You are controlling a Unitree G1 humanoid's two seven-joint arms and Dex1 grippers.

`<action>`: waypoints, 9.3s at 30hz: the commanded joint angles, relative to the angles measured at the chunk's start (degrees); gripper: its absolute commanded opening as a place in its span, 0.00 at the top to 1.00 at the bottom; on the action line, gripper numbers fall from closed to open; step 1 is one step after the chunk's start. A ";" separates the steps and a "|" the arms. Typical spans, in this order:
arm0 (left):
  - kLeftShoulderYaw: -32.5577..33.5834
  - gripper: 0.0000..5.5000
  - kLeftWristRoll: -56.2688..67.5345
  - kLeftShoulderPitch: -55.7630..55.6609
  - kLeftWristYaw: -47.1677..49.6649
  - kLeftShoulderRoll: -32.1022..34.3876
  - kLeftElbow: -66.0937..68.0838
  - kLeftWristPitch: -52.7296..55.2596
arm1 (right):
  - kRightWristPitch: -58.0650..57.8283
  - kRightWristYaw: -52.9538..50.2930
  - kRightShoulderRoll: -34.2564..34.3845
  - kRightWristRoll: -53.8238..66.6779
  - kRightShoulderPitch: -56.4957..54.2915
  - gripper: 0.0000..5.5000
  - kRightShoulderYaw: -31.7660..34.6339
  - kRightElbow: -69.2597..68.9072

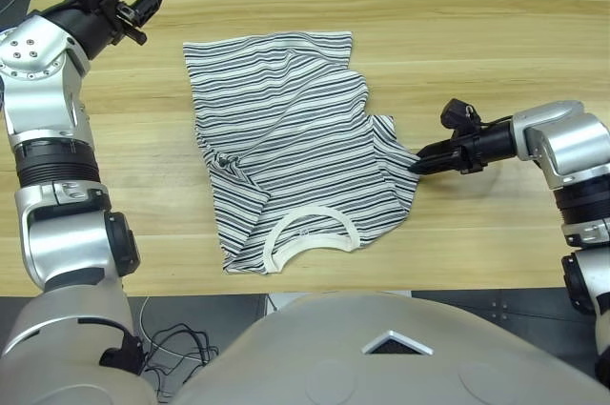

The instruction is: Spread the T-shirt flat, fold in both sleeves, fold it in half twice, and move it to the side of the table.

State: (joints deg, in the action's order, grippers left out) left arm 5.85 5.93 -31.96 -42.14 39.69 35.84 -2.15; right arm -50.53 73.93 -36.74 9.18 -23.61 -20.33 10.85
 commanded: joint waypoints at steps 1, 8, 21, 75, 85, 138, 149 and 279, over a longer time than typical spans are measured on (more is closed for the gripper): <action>-0.86 0.55 -1.03 0.15 -0.53 0.13 0.27 -0.23 | -0.97 -1.74 -0.78 -0.38 0.97 0.84 -1.54 1.18; -1.57 0.55 -0.99 -0.13 -0.76 0.19 0.28 -0.46 | -1.82 -1.61 -1.98 1.05 0.75 0.97 -1.27 -4.83; -1.30 0.55 -0.08 -0.69 -2.55 0.32 0.44 0.06 | -4.25 -5.23 -5.50 5.07 -1.71 0.97 0.73 -22.62; -2.57 0.55 -0.81 -2.76 -4.28 -1.29 3.06 -1.69 | 0.77 -2.66 13.76 14.74 -17.31 0.81 0.78 -6.98; -2.82 0.55 -0.61 -2.53 -4.57 -0.85 1.92 -1.34 | 33.11 -11.71 -0.38 -12.75 -13.12 0.81 -8.06 13.34; -7.36 0.33 -28.96 54.71 -4.22 22.59 -47.10 -37.04 | 78.36 -6.30 -10.37 -18.94 9.84 0.55 -3.80 -3.08; 4.52 0.23 -32.86 55.58 3.32 25.69 -52.82 -40.74 | 104.69 -17.72 -8.04 -26.36 8.63 0.43 -7.68 8.57; 5.83 0.98 28.11 38.60 -42.25 27.58 -58.49 7.72 | 36.35 8.79 0.03 22.29 -6.66 0.98 0.77 -11.51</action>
State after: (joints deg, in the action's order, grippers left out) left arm 14.44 34.73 12.11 -85.46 68.51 -27.08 4.25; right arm -14.94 84.60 -39.89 33.53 -26.77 -20.65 -4.98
